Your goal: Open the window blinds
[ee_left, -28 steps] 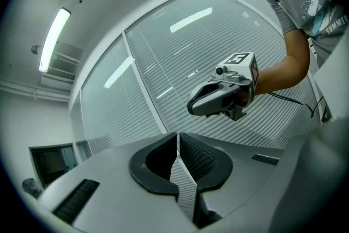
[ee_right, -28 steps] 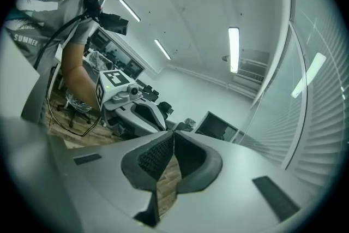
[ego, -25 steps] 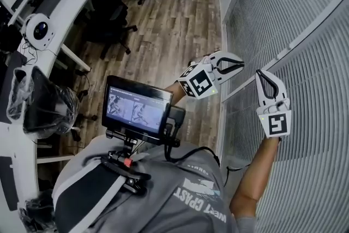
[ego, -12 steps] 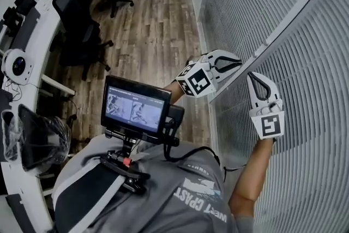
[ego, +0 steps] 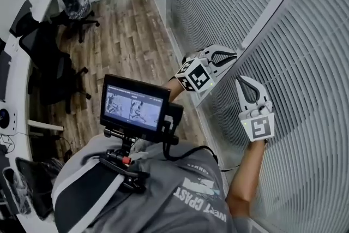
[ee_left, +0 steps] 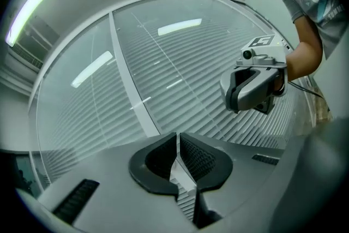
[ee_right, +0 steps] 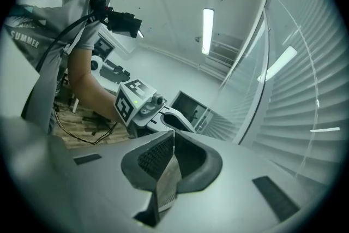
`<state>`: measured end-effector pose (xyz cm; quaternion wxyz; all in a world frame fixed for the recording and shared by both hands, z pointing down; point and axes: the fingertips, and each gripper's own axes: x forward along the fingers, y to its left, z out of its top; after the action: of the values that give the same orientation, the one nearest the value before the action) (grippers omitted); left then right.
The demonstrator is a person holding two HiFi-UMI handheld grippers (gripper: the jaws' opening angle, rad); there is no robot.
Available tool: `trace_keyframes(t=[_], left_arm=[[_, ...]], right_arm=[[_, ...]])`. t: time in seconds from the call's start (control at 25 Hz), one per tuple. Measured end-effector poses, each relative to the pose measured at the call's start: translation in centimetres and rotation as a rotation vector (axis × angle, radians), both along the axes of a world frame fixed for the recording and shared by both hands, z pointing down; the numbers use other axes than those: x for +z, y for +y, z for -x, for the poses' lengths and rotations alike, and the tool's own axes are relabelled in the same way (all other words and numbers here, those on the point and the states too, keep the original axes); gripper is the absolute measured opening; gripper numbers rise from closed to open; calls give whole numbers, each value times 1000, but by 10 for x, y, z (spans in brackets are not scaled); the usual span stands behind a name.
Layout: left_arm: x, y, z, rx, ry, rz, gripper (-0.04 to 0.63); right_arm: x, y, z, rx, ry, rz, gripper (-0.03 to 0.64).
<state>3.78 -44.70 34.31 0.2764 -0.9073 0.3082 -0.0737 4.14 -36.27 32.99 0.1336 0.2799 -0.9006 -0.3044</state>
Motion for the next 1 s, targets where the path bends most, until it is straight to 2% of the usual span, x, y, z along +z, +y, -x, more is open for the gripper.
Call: trace_keyframes(t=[0.12,0.28,0.4,0.68,1.0], left_arm=[[15,-34,-3,-43,-56,-8,32],[44,-103,-15,-116,-208,-67,108],[56,-138,-22,-130,-293,-116,119],[64,-112,-36,-126,-387,-330,118],[61,-102,-41,-113,-405,-356,164]], right_arm=[[6,-9,-3,58,-3,18,3],[20,-46,-14,127,20,58,3],[21,-71,-17,163,7,83,3],[40,-61,-41,258,-8,124,3],[49,-59,-37,253,-4,144,3]])
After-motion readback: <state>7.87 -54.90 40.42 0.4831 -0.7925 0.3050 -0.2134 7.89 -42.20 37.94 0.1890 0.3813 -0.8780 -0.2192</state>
